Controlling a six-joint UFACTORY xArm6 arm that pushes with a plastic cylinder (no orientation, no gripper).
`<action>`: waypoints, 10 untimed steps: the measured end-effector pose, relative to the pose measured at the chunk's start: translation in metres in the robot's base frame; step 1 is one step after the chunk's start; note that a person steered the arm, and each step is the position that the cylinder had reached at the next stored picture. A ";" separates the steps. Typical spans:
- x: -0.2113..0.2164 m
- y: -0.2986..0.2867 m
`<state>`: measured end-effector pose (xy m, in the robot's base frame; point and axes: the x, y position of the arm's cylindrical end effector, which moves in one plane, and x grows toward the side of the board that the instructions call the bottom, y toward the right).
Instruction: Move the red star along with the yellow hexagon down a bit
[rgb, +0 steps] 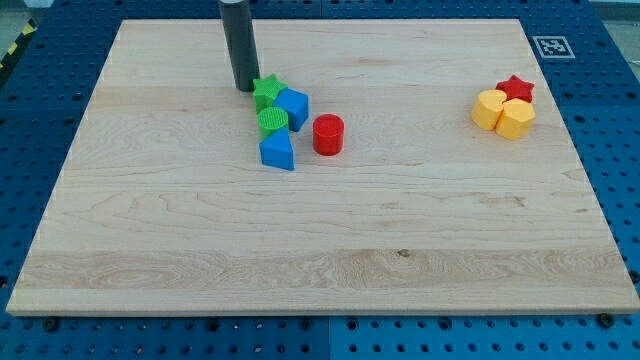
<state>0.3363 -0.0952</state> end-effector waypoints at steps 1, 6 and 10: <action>0.015 0.015; -0.053 0.100; -0.065 0.215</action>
<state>0.2718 0.1197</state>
